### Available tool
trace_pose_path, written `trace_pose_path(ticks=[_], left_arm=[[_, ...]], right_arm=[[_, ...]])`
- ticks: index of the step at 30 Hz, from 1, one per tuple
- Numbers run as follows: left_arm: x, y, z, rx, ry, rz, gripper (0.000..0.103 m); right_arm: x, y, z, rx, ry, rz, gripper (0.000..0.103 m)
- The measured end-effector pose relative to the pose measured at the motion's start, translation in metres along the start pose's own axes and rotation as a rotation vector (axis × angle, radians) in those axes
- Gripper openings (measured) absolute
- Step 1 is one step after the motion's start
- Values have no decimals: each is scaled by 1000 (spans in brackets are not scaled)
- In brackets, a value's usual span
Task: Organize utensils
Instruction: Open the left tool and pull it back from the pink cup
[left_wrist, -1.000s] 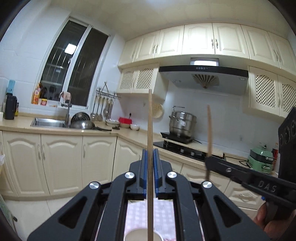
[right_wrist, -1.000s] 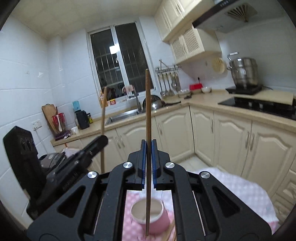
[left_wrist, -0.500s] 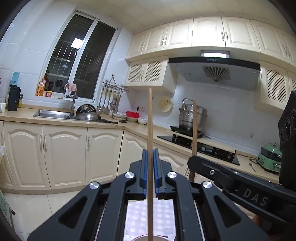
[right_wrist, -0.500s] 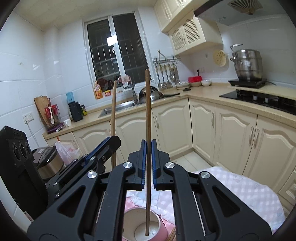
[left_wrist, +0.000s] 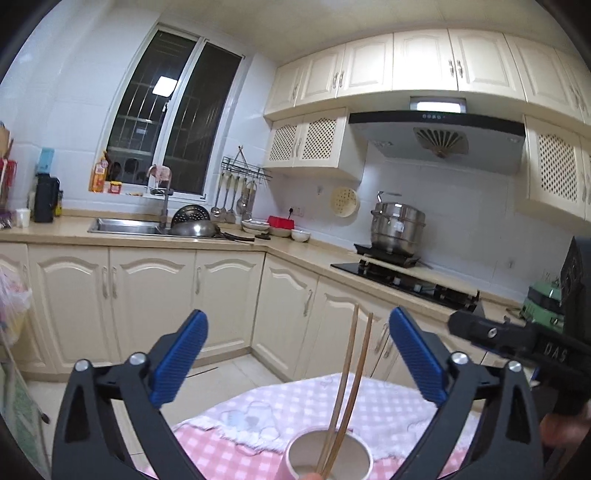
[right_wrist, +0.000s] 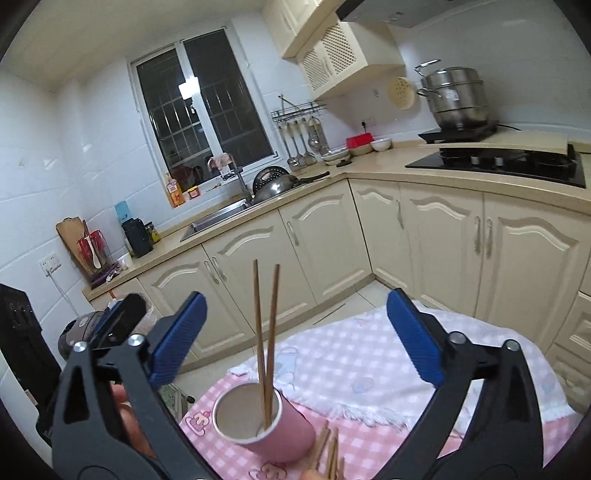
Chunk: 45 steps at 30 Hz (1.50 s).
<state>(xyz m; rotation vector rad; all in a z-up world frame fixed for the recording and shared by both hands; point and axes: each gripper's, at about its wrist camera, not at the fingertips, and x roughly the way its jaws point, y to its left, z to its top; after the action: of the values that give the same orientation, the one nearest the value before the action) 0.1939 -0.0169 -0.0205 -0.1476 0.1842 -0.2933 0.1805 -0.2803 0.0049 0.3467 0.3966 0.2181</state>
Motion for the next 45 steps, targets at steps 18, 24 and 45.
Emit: trace_pose_path(ticks=[18,24,45], left_arm=[[-71,-20,14,70,95,60,98],[-88,-24,13,82,118,54,98],[-80,-30,-44,114,309,31,98]], right_arm=[[-72,-2,0,-26,20,-43,97],[-91,-1,-5,-41,44,-54,97],[-99,-21,-50,-119,226,-117,97]])
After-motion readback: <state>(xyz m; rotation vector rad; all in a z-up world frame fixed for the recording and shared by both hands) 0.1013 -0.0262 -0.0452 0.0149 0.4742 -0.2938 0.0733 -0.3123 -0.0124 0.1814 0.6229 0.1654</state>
